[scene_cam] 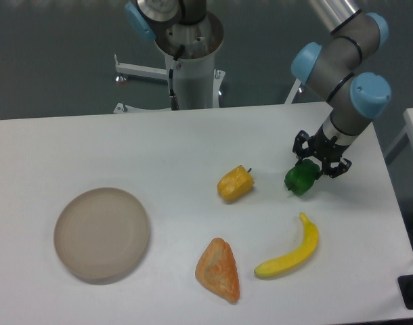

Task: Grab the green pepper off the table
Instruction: 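Close the gripper around the green pepper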

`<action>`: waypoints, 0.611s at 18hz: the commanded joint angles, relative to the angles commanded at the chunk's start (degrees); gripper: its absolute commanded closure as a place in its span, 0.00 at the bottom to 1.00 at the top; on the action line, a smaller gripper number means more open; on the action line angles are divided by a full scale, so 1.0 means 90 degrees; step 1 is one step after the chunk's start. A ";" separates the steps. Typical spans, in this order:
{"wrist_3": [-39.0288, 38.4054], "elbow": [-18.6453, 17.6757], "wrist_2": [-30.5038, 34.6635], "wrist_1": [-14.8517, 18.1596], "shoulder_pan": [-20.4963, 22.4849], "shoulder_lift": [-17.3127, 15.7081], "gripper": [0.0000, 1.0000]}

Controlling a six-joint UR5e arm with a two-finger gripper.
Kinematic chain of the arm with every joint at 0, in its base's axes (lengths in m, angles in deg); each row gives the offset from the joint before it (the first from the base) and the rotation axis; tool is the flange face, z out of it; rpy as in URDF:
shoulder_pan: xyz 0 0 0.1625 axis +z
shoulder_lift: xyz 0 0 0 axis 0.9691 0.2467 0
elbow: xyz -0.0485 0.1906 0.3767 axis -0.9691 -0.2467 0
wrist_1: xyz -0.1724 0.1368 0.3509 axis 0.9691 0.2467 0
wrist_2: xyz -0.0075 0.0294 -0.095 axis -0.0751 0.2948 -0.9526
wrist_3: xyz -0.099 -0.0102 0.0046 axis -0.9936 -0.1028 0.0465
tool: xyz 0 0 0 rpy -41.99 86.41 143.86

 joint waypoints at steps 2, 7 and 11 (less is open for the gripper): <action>0.0078 0.0156 0.0019 0.0010 -0.0019 0.0039 0.77; 0.0078 0.0673 0.0059 0.0049 -0.0175 0.0185 0.77; 0.0078 0.1045 0.0409 0.0068 -0.0458 0.0205 0.77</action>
